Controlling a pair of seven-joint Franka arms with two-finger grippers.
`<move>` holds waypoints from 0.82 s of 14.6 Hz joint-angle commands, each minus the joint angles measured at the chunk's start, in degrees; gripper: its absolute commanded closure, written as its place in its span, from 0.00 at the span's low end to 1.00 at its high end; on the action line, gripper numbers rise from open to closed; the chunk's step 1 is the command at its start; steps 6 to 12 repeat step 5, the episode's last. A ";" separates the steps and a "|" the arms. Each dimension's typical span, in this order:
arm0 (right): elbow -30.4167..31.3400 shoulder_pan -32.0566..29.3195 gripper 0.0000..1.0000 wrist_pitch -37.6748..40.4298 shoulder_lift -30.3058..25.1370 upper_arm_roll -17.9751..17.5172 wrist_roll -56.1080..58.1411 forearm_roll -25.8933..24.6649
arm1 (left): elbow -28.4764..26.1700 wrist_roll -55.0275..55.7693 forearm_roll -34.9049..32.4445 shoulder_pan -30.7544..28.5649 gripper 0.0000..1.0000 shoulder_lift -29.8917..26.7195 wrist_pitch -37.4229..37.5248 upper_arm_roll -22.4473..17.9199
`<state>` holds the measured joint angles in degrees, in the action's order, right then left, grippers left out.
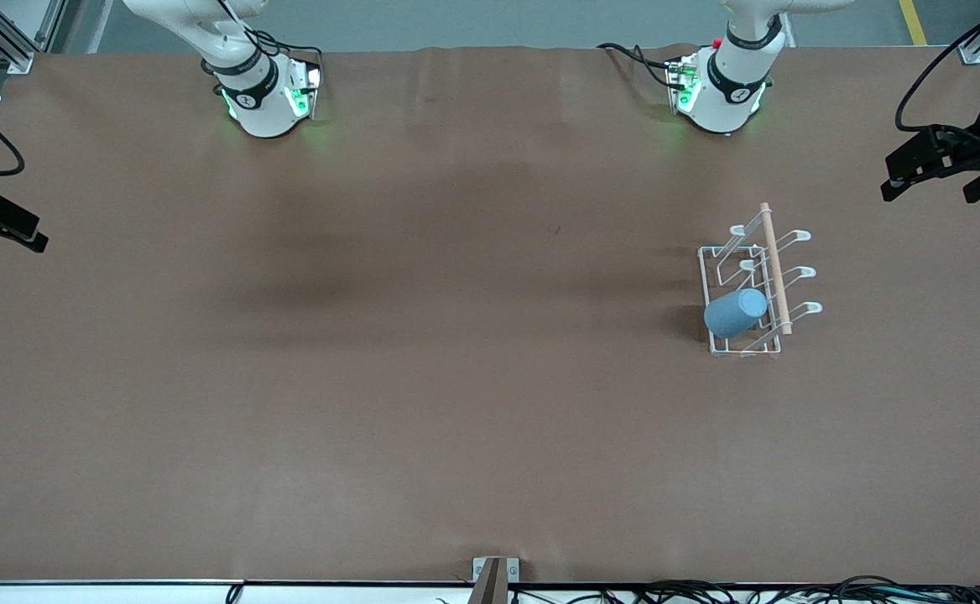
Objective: Hang cup on cup holder
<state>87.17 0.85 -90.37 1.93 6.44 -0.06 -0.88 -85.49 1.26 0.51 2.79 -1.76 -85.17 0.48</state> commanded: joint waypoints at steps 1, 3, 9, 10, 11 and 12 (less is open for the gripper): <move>1.33 -0.85 0.00 -0.16 -1.31 -0.64 -0.11 -0.26 | 0.50 0.68 0.02 0.28 0.00 0.18 -0.34 -0.39; 1.33 -0.85 0.00 -0.07 -1.31 -0.64 -0.11 -0.26 | 0.50 0.68 0.02 0.19 0.00 0.10 -0.34 -0.39; 1.33 -0.93 0.00 -0.07 -1.31 -0.64 -0.11 -0.26 | 0.67 0.68 0.02 0.19 0.00 0.27 -0.34 -0.39; 1.33 -0.93 0.00 -0.07 -1.31 -0.64 -0.11 -0.26 | 0.67 0.68 0.02 0.19 0.00 0.27 -0.34 -0.39; 1.33 -0.93 0.00 -0.07 -1.31 -0.64 -0.11 -0.26 | 0.67 0.68 0.02 0.19 0.00 0.27 -0.34 -0.39; 1.33 -0.93 0.00 -0.07 -1.31 -0.64 -0.11 -0.26 | 0.67 0.68 0.02 0.19 0.00 0.27 -0.34 -0.39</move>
